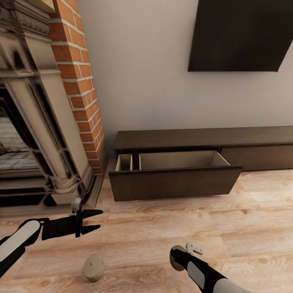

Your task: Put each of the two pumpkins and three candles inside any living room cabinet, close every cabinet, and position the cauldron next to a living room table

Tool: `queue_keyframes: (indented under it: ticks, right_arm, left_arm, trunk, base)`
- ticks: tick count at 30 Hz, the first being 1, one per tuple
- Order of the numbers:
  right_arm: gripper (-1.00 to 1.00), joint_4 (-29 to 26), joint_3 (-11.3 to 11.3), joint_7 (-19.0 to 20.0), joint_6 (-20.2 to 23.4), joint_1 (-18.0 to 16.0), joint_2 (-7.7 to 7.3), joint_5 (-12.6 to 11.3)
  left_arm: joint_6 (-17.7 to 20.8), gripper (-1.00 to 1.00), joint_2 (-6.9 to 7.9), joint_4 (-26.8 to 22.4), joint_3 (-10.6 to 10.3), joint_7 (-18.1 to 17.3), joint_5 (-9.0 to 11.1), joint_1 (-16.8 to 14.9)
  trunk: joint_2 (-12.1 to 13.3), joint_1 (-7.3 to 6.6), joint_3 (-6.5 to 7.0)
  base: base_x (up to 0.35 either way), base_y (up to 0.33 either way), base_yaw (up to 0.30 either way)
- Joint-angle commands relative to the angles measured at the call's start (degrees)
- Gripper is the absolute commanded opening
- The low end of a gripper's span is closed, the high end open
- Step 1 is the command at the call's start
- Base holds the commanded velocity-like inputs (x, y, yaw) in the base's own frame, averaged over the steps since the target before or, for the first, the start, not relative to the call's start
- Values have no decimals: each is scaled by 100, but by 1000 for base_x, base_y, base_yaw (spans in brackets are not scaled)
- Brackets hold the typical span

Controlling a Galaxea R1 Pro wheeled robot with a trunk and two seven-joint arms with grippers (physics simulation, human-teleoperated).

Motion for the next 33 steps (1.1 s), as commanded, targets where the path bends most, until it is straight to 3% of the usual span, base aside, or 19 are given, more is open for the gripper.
queue_keyframes:
  ticks: [1, 8, 9, 13, 15, 18, 22, 28, 30, 33]
  right_arm:
    - [-100, -13, 48, -41, 19, -3, -3, -36]
    - [-100, -21, 51, -46, 51, -3, -34, -40]
    - [-100, -21, 47, -48, 59, -3, -34, -46]
    - [-100, -80, 41, -51, 210, -3, -18, -37]
    - [-100, -451, 41, -56, 284, -3, -10, -49]
    - [-100, -1030, 40, -71, 607, 6, -9, -66]
    - [-100, -1384, 40, -90, 826, 101, -4, -41]
    - [-100, -2081, 26, -129, 1354, 159, -44, -104]
    - [-100, -2448, 19, -314, 1610, 164, -54, -115]
    - [-100, -3390, 6, -984, 2099, 297, -62, -133]
  left_arm:
    - [-3, 100, 4, 52, -14, -46, -29, -7]
    - [-21, 100, 12, 285, -1, -13, -128, -7]
    - [-27, 100, 12, 318, 21, -5, -274, -7]
    - [-52, 100, 1, 395, 119, 276, -1220, -7]
    - [-62, 100, -5, 403, 273, 542, -1411, -7]
    - [-69, 100, -32, 406, 390, 1093, -1485, -7]
    - [-153, 100, -59, 405, 428, 1681, -1510, -7]
    - [-759, 100, -66, 407, 415, 2294, -1681, -7]
    - [-987, 100, -76, 448, 408, 2477, -1833, -7]
    - [-1294, 100, -174, 798, 396, 2729, -2071, -7]
  trunk:
    - [-2, -1, -5]
    - [-2, -1, -5]
    - [-2, -1, -5]
    - [-2, -1, -5]
    - [-2, -1, -5]
    - [-2, -1, -5]
    - [-2, -1, -5]
    - [-2, -1, -5]
    - [-2, -1, -5]
    - [-2, -1, -5]
  base:
    - [0, 113, 0]
    - [0, 32, 0]
    - [0, 4, 0]
    - [0, 1, 0]
    - [0, 0, 0]
    - [0, 0, 0]
    - [0, 0, 0]
    - [0, 0, 0]
    - [0, 0, 0]
    - [0, 0, 0]
